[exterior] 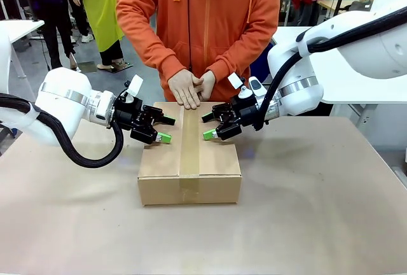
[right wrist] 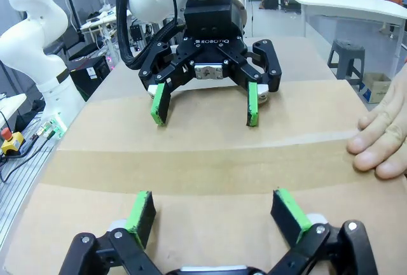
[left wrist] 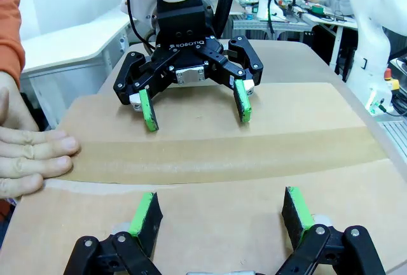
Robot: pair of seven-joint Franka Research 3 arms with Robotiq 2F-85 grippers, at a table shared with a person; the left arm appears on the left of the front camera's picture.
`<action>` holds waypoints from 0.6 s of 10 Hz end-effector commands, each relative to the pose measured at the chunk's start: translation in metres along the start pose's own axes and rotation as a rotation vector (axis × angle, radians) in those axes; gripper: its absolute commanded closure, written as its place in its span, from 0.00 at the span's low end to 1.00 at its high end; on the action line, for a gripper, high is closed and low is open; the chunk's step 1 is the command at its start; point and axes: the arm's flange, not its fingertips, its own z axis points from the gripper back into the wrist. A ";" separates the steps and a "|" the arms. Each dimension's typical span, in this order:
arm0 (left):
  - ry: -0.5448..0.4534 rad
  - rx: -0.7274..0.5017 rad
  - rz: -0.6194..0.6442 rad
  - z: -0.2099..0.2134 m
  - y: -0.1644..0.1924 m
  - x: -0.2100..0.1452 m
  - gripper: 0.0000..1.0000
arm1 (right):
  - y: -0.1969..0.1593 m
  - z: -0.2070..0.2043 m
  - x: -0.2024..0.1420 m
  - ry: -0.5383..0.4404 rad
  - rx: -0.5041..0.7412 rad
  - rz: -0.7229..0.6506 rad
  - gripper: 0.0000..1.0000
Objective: Pack the gift set into the box.
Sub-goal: Press and hold the closed box until the human finishes sealing it.
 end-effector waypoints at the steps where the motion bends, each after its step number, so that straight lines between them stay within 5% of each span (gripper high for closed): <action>1: 0.003 0.014 -0.006 -0.003 -0.002 -0.003 0.00 | 0.000 0.001 -0.003 0.023 0.003 -0.006 0.00; 6: 0.003 0.014 -0.006 -0.003 -0.002 -0.003 0.00 | 0.000 0.001 -0.003 0.023 0.003 -0.006 0.00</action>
